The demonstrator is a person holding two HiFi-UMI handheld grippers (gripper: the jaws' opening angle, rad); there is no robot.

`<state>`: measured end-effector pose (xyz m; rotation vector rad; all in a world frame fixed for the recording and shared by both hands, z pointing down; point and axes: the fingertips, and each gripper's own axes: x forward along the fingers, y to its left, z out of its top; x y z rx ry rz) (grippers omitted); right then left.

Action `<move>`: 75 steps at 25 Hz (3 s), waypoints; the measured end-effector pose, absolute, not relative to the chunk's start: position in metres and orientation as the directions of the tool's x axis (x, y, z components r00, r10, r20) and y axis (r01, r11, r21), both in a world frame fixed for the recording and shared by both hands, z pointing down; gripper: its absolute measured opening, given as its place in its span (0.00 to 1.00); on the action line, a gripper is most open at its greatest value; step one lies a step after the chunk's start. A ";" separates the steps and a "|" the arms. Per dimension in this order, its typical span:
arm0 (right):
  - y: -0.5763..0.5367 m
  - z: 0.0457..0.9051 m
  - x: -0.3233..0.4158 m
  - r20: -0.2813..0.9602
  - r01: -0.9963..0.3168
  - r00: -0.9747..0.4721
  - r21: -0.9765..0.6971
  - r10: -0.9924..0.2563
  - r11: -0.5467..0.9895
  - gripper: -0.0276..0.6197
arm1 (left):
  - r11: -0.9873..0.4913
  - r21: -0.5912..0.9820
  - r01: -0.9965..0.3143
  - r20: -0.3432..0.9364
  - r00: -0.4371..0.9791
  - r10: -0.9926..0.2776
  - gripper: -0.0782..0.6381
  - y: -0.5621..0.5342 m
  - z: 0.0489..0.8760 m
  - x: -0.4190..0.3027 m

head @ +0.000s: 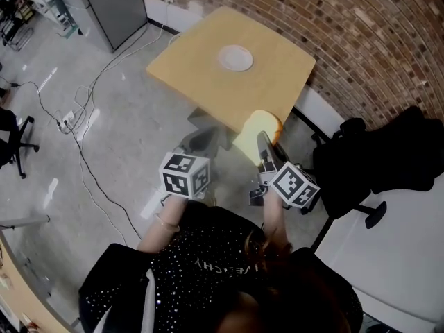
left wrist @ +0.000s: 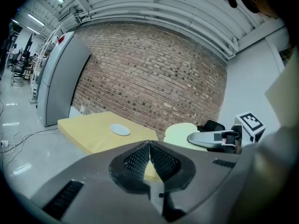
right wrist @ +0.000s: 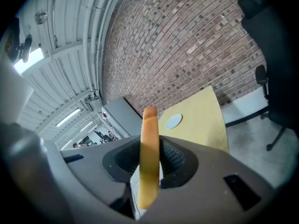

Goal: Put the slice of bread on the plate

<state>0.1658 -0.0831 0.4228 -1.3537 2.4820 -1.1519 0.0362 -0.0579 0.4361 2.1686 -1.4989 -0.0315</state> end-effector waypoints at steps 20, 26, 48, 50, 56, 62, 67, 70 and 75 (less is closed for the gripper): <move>-0.261 0.429 0.137 0.322 -0.723 -0.537 -0.652 -0.780 0.229 0.19 | -0.322 0.419 -0.849 0.283 0.459 -0.842 0.13 -0.254 0.436 0.002; -0.314 0.441 0.116 0.359 -0.730 -0.534 -0.652 -0.765 0.204 0.19 | -0.308 0.435 -0.846 0.309 0.462 -0.832 0.13 -0.313 0.450 -0.020; -0.485 0.510 0.044 0.482 -0.658 -0.620 -0.749 -0.619 0.076 0.19 | -0.268 0.490 -0.830 0.341 0.465 -0.817 0.13 -0.492 0.507 -0.085; -0.493 0.525 0.037 0.498 -0.638 -0.636 -0.769 -0.589 0.038 0.19 | -0.260 0.488 -0.833 0.343 0.457 -0.821 0.13 -0.498 0.514 -0.090; -0.507 0.556 0.008 0.517 -0.611 -0.670 -0.791 -0.532 0.001 0.19 | -0.210 0.516 -0.830 0.353 0.430 -0.831 0.13 -0.495 0.531 -0.110; -0.511 0.576 -0.007 0.513 -0.559 -0.696 -0.827 -0.502 -0.069 0.19 | -0.199 0.532 -0.823 0.354 0.429 -0.831 0.13 -0.491 0.538 -0.112; -0.514 0.585 -0.008 0.534 -0.580 -0.683 -0.811 -0.498 -0.074 0.19 | -0.190 0.541 -0.819 0.355 0.427 -0.831 0.13 -0.490 0.540 -0.119; -0.515 0.590 -0.007 0.581 -0.644 -0.655 -0.763 -0.483 -0.044 0.19 | -0.187 0.550 -0.814 0.355 0.430 -0.830 0.13 -0.492 0.542 -0.119; -0.519 0.595 0.002 0.683 -0.800 -0.541 -0.599 -0.491 0.048 0.29 | -0.203 0.555 -0.807 0.356 0.450 -0.819 0.13 -0.495 0.542 -0.112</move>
